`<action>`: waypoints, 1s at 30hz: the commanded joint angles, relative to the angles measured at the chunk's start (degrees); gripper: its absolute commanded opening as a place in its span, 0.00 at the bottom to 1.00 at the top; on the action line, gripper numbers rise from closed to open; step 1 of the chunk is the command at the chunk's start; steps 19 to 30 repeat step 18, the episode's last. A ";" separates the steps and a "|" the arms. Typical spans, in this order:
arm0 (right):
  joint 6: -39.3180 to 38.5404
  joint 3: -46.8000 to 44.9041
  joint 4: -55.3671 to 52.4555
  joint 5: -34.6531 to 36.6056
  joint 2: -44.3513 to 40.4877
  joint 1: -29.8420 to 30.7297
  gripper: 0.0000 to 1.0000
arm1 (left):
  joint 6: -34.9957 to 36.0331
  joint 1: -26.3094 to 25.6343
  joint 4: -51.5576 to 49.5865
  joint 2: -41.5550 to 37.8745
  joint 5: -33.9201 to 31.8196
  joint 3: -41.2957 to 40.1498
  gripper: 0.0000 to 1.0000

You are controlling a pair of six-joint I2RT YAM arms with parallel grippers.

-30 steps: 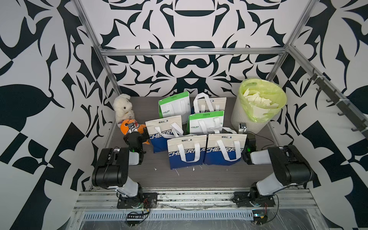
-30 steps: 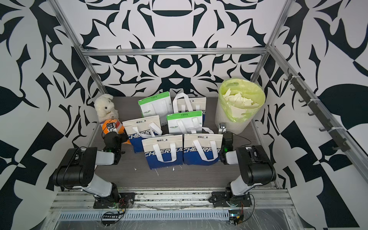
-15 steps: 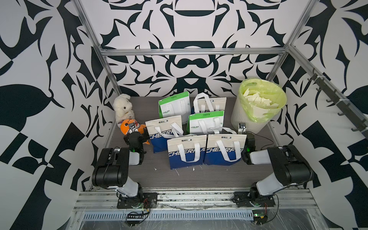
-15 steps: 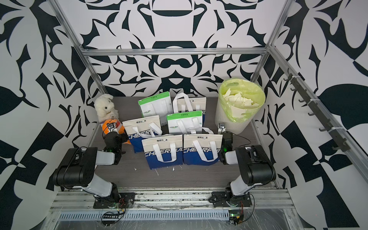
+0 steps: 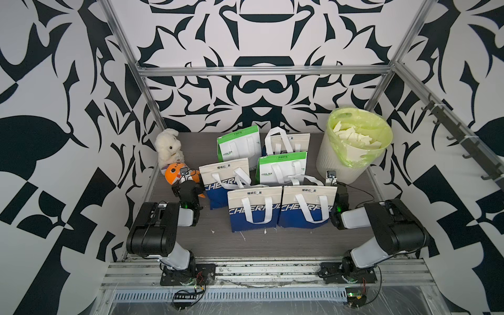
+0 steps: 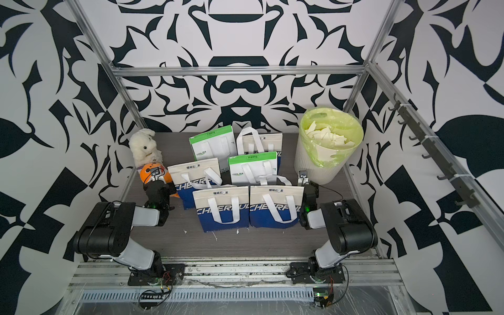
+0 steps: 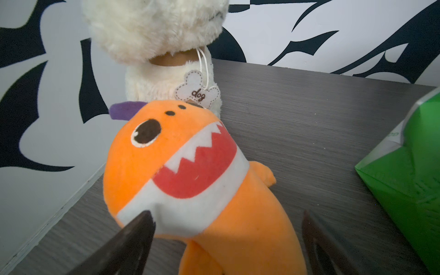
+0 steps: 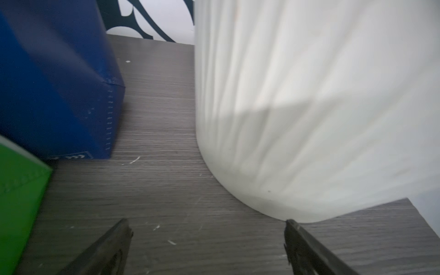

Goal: Shred takeout receipts and throw away
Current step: Reset both arms

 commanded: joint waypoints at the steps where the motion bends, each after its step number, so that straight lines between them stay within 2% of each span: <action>1: 4.64 1.35 1.23 10.81 -0.76 -0.71 1.00 | 0.53 -0.07 1.46 0.33 -0.80 -0.32 0.99; 7: -0.07 3.60 -3.17 0.48 -0.59 -0.58 1.00 | 0.53 -0.07 1.47 0.33 -0.85 -0.32 0.99; 12: -1.16 4.24 -3.81 -4.65 0.07 -0.83 1.00 | 0.53 -0.08 1.54 0.38 -0.86 -0.33 0.99; 18: -1.29 1.81 -0.12 -3.62 -0.84 -0.16 1.00 | 0.53 -0.07 1.56 0.33 -0.89 -0.36 0.99; 30: -1.29 1.81 -0.12 -3.62 -0.84 -0.16 1.00 | 0.53 -0.07 1.56 0.33 -0.89 -0.36 0.99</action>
